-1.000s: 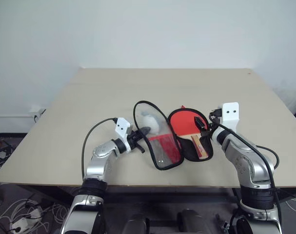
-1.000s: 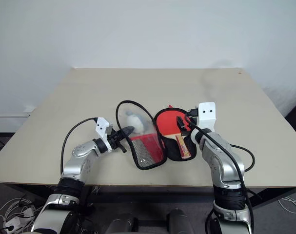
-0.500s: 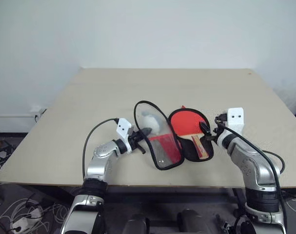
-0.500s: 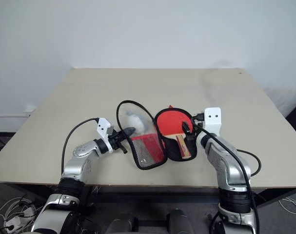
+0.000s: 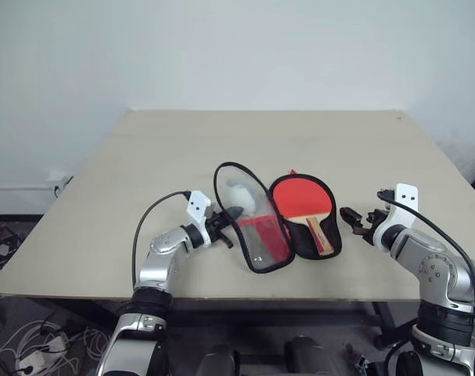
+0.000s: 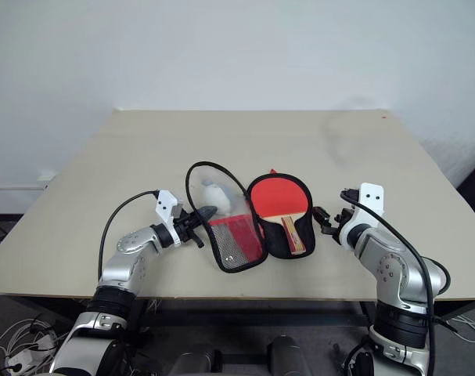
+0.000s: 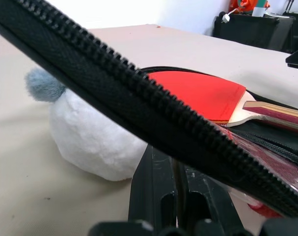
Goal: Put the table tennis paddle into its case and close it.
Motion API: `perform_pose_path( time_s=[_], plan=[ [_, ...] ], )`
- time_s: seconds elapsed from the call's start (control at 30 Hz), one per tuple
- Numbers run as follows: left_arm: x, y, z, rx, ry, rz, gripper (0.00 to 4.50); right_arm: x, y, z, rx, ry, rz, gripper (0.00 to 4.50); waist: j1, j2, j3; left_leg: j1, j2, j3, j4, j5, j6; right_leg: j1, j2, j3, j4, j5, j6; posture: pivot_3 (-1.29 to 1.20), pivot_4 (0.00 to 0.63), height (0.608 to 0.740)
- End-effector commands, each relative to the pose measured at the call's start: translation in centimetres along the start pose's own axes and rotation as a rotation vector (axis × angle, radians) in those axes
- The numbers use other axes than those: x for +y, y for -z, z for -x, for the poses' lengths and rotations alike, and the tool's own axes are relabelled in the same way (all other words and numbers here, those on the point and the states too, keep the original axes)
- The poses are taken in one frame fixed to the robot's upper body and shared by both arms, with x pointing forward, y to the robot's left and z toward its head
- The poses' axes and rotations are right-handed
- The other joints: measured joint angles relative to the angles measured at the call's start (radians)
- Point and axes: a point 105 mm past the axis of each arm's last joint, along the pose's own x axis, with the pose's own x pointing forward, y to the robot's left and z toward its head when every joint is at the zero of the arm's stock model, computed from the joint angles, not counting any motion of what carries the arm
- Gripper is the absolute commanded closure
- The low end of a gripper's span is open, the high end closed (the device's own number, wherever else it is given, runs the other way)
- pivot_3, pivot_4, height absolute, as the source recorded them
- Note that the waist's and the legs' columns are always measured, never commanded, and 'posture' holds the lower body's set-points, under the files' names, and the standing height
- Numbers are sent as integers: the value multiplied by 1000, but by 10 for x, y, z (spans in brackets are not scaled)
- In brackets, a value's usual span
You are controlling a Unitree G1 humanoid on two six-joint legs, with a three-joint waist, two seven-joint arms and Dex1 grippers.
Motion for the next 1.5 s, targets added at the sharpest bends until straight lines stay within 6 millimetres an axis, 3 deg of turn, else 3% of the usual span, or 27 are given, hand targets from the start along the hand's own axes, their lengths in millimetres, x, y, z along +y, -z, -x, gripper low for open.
perform_pose_path(
  time_s=[0.03,0.57,1.1,1.5],
  plan=[
    [7,-7,8,-18,-17,-9,4500,6,-5,4,-6,-54,24,65,-1,0,0,0,0,0,0,0,0,0,0,0,0,0,0,0,0,740],
    [3,-5,13,0,0,3,4500,8,4,8,44,-106,51,65,0,0,0,0,0,0,3,0,0,2,0,0,0,0,0,0,0,740],
    [4,-7,10,-8,-1,-5,4500,17,30,5,115,-145,26,65,0,0,0,0,0,0,5,0,0,2,0,0,0,0,0,0,0,740],
    [3,-7,8,-9,0,-4,4500,22,34,1,124,-152,23,65,0,0,0,0,0,0,5,0,0,2,0,0,0,0,0,0,0,740]
  ],
)
